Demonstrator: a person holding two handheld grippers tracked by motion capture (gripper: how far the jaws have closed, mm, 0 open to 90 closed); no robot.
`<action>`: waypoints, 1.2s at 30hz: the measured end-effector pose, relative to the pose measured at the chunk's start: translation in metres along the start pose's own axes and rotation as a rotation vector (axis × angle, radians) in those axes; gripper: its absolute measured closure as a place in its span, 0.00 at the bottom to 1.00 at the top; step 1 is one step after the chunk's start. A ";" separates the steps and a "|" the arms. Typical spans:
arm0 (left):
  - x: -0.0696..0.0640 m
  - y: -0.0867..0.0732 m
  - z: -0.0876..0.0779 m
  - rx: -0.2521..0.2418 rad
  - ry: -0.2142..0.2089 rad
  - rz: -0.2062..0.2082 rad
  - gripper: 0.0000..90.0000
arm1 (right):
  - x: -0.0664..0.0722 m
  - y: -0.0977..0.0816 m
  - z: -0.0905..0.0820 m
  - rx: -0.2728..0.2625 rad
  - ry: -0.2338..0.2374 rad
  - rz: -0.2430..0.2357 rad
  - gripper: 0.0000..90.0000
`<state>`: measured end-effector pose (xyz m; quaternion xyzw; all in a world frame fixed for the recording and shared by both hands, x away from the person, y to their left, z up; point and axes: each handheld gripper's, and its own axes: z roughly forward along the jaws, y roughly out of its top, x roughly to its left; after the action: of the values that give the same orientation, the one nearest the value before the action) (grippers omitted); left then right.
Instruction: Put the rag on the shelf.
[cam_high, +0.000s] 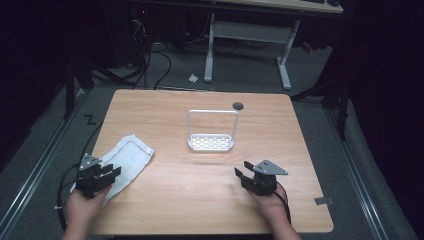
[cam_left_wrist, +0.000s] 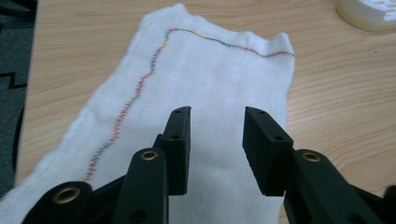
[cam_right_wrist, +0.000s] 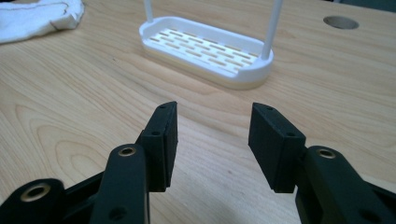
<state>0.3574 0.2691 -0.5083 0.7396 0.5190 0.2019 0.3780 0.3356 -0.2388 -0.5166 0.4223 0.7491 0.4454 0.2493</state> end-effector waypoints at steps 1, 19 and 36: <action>-0.002 0.000 0.003 0.010 -0.008 0.003 0.75 | -0.001 -0.001 0.000 0.003 0.001 0.006 0.59; -0.014 -0.010 0.017 0.145 -0.021 0.089 1.00 | 0.006 -0.002 0.006 0.021 0.046 0.036 0.59; -0.126 -0.003 0.035 0.222 -0.314 0.301 1.00 | 0.004 -0.003 0.008 0.029 0.057 0.046 0.59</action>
<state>0.3318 0.1413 -0.5216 0.8680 0.3567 0.0803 0.3361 0.3384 -0.2328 -0.5233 0.4303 0.7522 0.4521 0.2115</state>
